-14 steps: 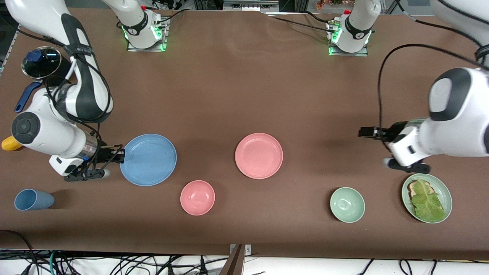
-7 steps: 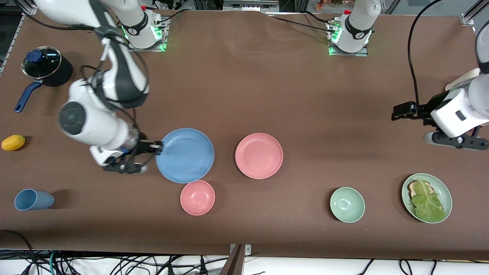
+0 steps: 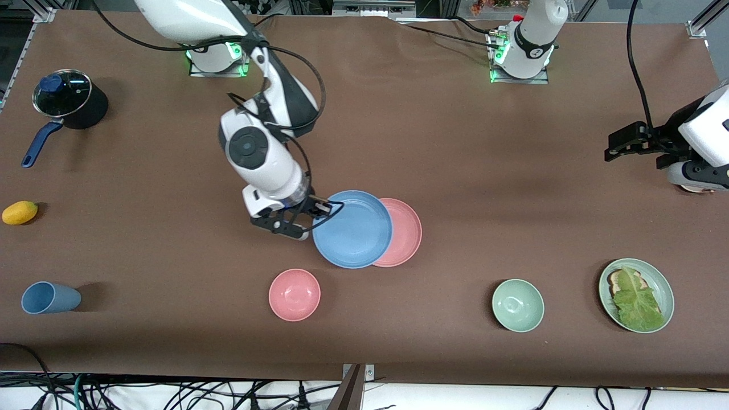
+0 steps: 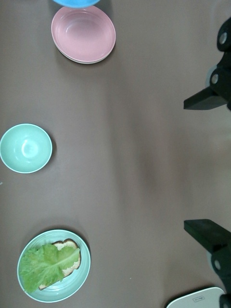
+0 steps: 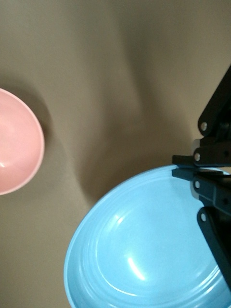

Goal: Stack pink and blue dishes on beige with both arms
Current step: 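Carry the blue plate with the right gripper over the pink plate, then lower the blue plate onto the pink plate and open the right gripper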

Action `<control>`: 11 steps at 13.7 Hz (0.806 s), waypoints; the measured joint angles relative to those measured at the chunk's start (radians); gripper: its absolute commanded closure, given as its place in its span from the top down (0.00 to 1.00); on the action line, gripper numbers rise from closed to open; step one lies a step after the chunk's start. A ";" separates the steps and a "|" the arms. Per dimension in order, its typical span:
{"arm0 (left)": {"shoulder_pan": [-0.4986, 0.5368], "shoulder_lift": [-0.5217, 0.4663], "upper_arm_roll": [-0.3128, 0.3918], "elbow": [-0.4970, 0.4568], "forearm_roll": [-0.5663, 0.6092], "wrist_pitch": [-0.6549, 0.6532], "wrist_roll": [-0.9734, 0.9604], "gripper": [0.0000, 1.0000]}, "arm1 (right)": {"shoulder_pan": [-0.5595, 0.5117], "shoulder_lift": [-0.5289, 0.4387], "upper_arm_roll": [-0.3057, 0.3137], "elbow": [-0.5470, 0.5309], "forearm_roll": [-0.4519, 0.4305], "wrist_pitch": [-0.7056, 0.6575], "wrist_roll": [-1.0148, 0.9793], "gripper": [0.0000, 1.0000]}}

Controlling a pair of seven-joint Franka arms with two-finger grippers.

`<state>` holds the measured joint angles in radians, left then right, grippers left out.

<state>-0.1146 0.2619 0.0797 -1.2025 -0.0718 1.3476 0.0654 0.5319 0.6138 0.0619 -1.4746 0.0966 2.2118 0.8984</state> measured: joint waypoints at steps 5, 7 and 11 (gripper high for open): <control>0.023 -0.015 0.002 -0.012 0.000 -0.009 0.000 1.00 | 0.076 0.094 -0.002 0.051 -0.046 0.070 0.201 0.00; 0.025 -0.022 0.001 -0.017 0.000 -0.022 0.000 1.00 | 0.092 0.121 -0.002 0.051 -0.059 0.100 0.239 0.00; 0.019 -0.024 -0.003 -0.017 0.000 -0.038 0.000 1.00 | 0.117 0.154 -0.002 0.054 -0.086 0.104 0.298 0.00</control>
<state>-0.0958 0.2383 0.0767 -1.2198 -0.0716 1.3092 0.0654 0.6490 0.7683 0.0596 -1.4209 0.0102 2.3163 1.1965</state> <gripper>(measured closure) 0.000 0.960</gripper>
